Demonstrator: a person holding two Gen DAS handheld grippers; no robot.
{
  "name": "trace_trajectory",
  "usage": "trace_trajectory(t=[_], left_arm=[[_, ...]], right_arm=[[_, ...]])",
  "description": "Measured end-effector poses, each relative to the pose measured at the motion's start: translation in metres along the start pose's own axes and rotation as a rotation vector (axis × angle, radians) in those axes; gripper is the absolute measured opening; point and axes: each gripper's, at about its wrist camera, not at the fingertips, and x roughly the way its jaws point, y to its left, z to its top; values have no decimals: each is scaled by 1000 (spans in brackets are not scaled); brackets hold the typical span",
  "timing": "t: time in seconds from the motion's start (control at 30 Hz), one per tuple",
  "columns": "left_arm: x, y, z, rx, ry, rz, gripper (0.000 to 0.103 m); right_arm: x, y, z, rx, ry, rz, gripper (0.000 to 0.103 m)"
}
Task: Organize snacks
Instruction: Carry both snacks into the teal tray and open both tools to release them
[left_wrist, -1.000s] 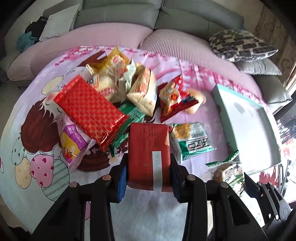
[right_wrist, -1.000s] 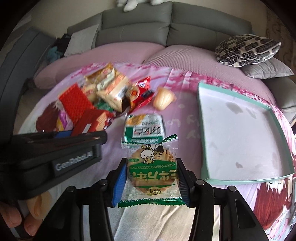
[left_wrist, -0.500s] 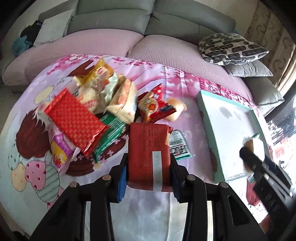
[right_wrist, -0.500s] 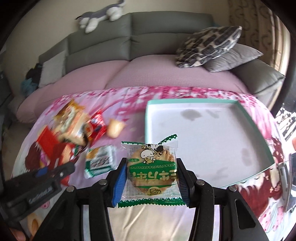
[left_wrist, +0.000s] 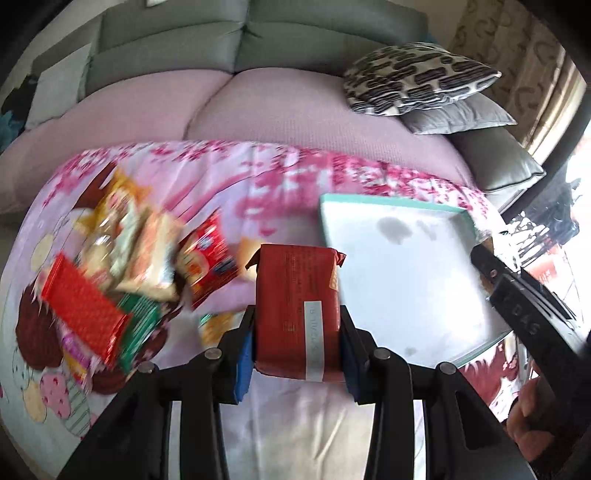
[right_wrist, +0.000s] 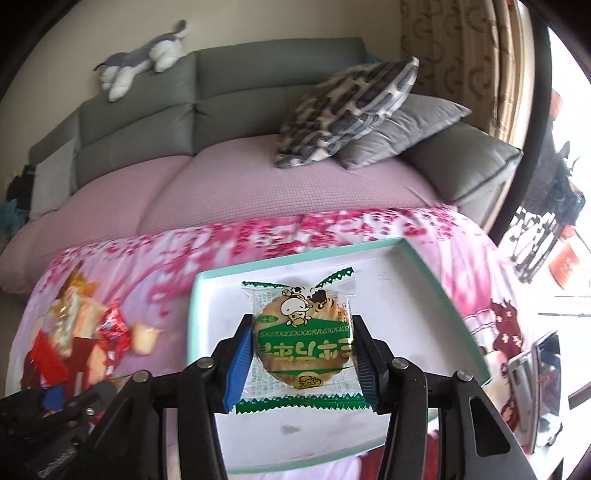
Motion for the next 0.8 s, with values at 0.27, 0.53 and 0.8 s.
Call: trace_trajectory(t=[0.27,0.53,0.8], left_arm=[[22,-43,27,67,17,-26,41],[59,-70,53,95,48,-27,41],[97,-91,61,106,94,-34,41]], right_arm=[[28,-44,15,1,52,-64,53],[59,-68,28,5,103,-83,53],[92,-82,28,23,166,-96,53]])
